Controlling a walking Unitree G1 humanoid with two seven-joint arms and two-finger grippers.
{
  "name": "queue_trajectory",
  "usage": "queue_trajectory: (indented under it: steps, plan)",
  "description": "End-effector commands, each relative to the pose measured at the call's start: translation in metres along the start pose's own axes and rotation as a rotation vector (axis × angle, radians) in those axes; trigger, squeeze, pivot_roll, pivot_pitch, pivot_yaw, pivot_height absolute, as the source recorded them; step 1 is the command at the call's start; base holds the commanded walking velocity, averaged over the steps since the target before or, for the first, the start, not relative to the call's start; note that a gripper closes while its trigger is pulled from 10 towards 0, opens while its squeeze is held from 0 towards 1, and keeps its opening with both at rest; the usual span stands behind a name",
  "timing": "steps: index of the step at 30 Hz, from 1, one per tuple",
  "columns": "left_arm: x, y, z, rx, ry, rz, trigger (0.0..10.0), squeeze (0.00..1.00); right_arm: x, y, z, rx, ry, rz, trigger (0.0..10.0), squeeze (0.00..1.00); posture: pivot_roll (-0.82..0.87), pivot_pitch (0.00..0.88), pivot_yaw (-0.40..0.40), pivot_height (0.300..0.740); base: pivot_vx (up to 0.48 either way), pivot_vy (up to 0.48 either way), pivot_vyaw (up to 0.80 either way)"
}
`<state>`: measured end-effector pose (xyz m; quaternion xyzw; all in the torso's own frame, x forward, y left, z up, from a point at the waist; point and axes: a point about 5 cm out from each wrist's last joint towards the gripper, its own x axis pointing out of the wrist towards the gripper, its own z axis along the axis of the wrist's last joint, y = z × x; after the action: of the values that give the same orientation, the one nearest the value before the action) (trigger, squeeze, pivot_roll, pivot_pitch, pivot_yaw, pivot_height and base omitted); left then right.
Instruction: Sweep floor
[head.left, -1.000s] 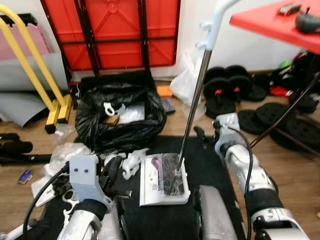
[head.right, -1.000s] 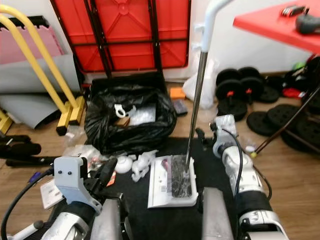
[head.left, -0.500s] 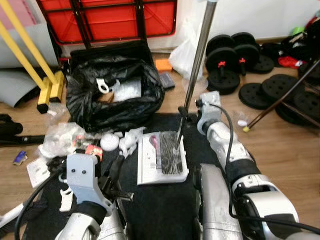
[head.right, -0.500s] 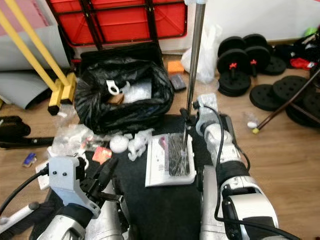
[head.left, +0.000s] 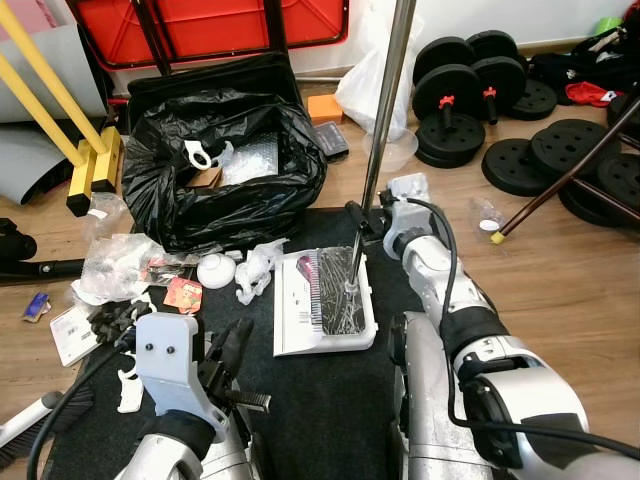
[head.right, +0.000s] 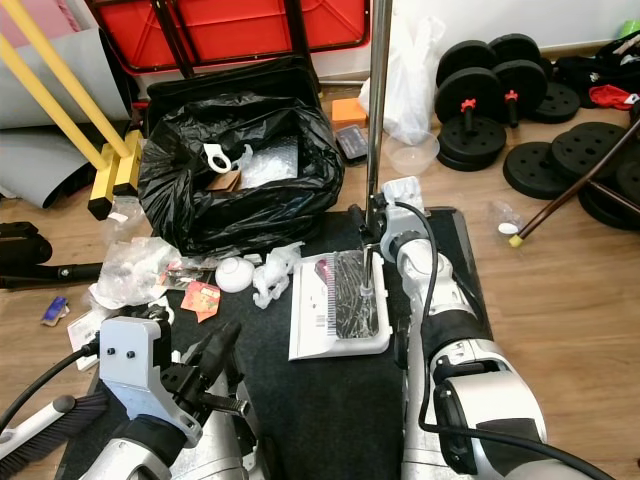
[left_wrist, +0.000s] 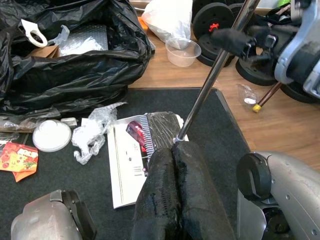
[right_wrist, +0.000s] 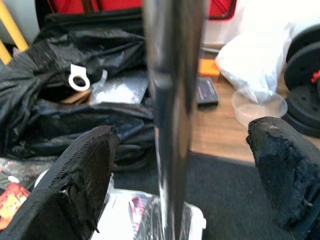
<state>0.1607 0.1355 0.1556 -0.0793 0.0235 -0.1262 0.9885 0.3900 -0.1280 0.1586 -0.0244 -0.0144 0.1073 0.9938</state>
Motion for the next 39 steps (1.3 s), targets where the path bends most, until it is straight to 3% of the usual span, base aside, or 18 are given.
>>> queue_trajectory:
  steps: [1, 11, 12, 19, 32, 35, 36, 38, 39]
  plan:
    - [-0.002, -0.002, -0.001, 0.0, 0.017, -0.026, 10.0, 0.0, 0.002, 0.006, 0.001, 0.001, -0.014, 0.005, 10.0, 0.0, 0.07, 0.229, 0.025, 0.41, 0.0, 0.0, 0.0]
    - [-0.002, -0.003, 0.001, -0.005, 0.013, -0.025, 10.0, 0.0, 0.014, 0.011, 0.028, 0.044, -0.1, -0.003, 9.8, 0.0, 0.07, 0.24, 0.024, 0.41, 0.0, 0.0, 0.0]
    - [-0.003, -0.004, 0.001, -0.007, 0.013, -0.025, 10.0, 0.0, 0.016, 0.01, 0.033, 0.048, -0.113, -0.013, 0.0, 0.0, 0.07, 0.246, 0.025, 0.41, 0.0, 0.0, 0.0]
    - [-0.004, -0.006, 0.003, -0.02, 0.014, -0.026, 10.0, 0.0, 0.019, 0.004, 0.044, 0.056, -0.152, -0.042, 0.0, 0.0, 0.07, 0.256, 0.023, 0.41, 0.0, 0.0, 0.0]
    - [-0.002, -0.005, 0.003, -0.028, 0.013, -0.026, 10.0, 0.0, 0.014, 0.0, 0.025, 0.064, -0.101, -0.071, 0.0, 0.0, 0.07, 0.247, 0.022, 0.41, 0.0, 0.0, 0.0]
    - [-0.001, -0.005, 0.001, -0.034, 0.014, -0.026, 10.0, 0.0, 0.013, -0.005, 0.023, 0.192, -0.106, -0.085, 0.0, 0.0, 0.06, 0.223, 0.018, 0.41, 0.0, 0.0, 0.0]
    - [-0.001, -0.004, 0.0, -0.035, 0.014, -0.026, 10.0, 0.0, 0.013, -0.009, 0.024, 0.315, -0.11, -0.106, 0.0, 0.0, 0.06, 0.212, 0.015, 0.41, 0.0, 0.0, 0.0]
    - [0.0, -0.004, -0.001, -0.037, 0.013, -0.026, 10.0, 0.0, 0.013, -0.017, 0.025, 0.459, -0.126, -0.132, 0.0, 0.0, 0.06, 0.188, 0.012, 0.41, 0.0, 0.0, 0.0]
    - [0.0, -0.004, -0.001, -0.037, 0.013, -0.026, 10.0, 0.0, 0.013, -0.017, 0.025, 0.459, -0.126, -0.132, 0.0, 0.0, 0.06, 0.188, 0.012, 0.41, 0.0, 0.0, 0.0]
